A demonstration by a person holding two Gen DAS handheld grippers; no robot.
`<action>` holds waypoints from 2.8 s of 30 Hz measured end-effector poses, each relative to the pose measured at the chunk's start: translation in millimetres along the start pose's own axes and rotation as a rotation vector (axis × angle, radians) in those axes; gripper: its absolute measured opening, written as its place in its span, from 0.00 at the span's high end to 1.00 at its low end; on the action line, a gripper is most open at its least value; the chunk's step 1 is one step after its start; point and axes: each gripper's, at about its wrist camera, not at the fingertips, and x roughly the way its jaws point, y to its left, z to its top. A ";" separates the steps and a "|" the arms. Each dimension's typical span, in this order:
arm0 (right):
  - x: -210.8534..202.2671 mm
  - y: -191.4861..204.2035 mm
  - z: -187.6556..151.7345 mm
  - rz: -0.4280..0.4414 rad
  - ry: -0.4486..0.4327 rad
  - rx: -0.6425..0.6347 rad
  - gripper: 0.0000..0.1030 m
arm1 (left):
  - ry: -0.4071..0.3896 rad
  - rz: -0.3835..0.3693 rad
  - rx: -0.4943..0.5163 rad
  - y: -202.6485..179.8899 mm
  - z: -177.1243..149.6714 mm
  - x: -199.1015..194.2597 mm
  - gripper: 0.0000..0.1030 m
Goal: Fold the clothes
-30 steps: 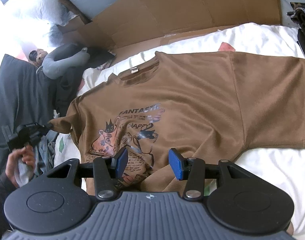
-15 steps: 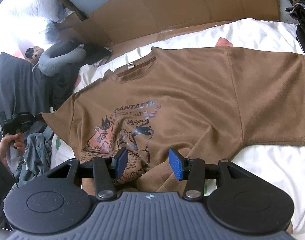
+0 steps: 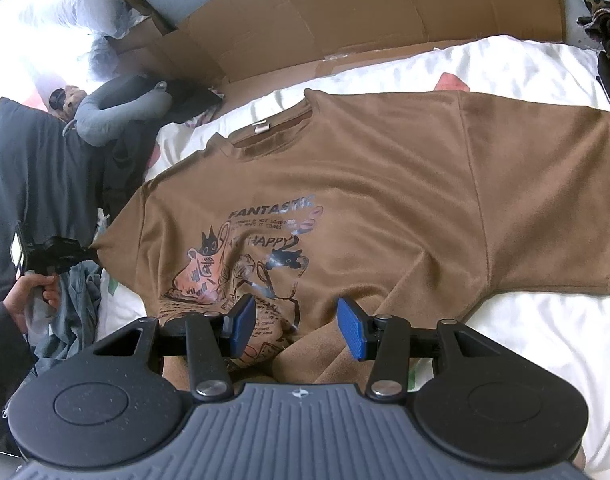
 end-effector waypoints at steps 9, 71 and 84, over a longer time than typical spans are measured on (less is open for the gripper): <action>2.4 -3.6 -0.4 -0.007 0.009 0.005 0.48 | -0.058 -0.007 0.033 -14.4 30.5 -19.8 0.97; 0.5 -12.7 -7.9 -0.023 0.016 0.004 0.45 | 0.061 -0.270 -0.035 -68.3 -19.3 -13.1 0.92; 1.7 -16.6 -8.5 -0.029 0.017 0.019 0.44 | 0.082 -0.286 0.035 -104.9 -30.2 0.8 0.90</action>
